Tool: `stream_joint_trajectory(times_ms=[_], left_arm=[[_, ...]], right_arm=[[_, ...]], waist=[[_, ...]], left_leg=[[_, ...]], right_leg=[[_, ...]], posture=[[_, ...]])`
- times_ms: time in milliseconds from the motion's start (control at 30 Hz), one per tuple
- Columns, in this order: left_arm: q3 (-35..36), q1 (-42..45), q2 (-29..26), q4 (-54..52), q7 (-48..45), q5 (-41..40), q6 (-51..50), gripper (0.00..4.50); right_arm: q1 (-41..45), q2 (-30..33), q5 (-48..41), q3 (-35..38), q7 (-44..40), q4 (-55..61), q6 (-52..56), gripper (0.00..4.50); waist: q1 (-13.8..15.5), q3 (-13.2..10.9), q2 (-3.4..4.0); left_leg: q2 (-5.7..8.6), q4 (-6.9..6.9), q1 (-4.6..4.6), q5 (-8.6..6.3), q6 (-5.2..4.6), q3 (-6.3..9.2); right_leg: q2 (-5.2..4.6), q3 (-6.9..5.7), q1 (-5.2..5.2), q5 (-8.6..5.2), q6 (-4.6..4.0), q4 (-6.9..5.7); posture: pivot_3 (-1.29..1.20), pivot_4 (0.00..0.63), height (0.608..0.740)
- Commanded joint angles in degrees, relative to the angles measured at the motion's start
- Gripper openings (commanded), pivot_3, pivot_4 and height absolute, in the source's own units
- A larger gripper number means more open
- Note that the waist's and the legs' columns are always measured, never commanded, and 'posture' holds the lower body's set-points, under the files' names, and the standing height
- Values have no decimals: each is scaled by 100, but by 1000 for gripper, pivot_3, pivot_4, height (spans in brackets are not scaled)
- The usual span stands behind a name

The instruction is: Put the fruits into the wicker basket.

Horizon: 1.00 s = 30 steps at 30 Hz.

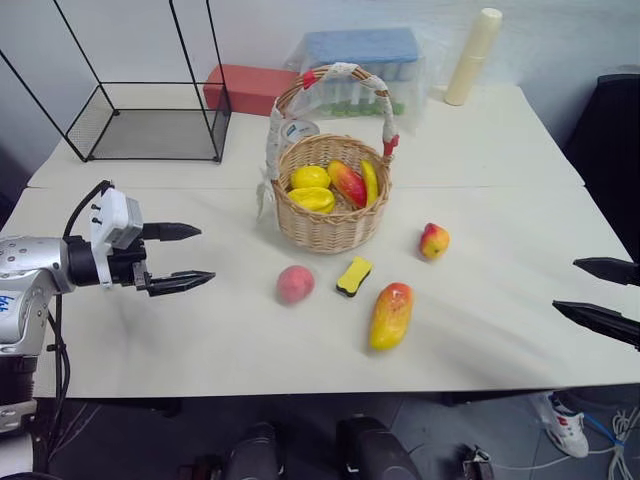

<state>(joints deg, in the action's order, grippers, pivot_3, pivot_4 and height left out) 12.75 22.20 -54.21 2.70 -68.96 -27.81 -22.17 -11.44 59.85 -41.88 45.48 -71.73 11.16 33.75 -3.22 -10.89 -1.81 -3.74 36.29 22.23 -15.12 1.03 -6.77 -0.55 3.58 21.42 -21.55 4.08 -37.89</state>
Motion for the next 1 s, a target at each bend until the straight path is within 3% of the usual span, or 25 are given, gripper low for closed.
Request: stream_joint_trajectory(times_ms=[33, 467, 667, 800, 933, 1000], left_arm=[[131, 31, -19, -96, -38, -84, 79, 4499], [94, 19, 8, -110, 59, -65, 16, 4499], [82, 214, 146, -367, 94, -325, -324, 4499], [-110, 243, 172, -736, 22, -387, -474, 4499], [-386, 247, 191, -1163, -97, -391, -541, 4499], [-507, 289, 221, -1255, -105, -344, -526, 4500]], right_arm=[[62, 145, 42, 95, 14, 162, 3, 4500], [130, 218, 411, -117, 284, 319, 79, 4500], [627, 405, 66, -355, 258, 429, 465, 4500], [1456, 645, 155, -1229, 311, 642, 243, 4500], [3021, 457, 140, -2640, 296, 785, 155, 4500], [3837, 196, 412, -3493, 232, 751, 71, 4141]], waist=[[0, 0, 0], [0, 0, 0], [-5, 0, 0], [-27, 0, 1], [-49, -7, 11], [-52, -8, 13]], left_leg=[[0, 0, 0, 0, 1, 0], [0, 1, 0, 1, 3, 0], [0, 8, 0, 2, 3, -1], [-2, 12, -2, 2, 3, -2], [-4, 13, -2, 3, 6, -1], [-3, 17, 5, 4, 6, -2]], right_leg=[[0, 0, 0, 0, 0, 0], [-1, 0, 0, 0, 0, -1], [-1, 0, 1, 0, 0, -8], [0, 1, 0, 0, 0, -13], [2, 1, 4, 0, 0, -13], [1, 1, 10, 0, 0, -16]], posture=[[0, 150, 740], [0, 150, 740], [0, 150, 740], [0, 150, 740], [0, 150, 740], [0, 150, 740]])
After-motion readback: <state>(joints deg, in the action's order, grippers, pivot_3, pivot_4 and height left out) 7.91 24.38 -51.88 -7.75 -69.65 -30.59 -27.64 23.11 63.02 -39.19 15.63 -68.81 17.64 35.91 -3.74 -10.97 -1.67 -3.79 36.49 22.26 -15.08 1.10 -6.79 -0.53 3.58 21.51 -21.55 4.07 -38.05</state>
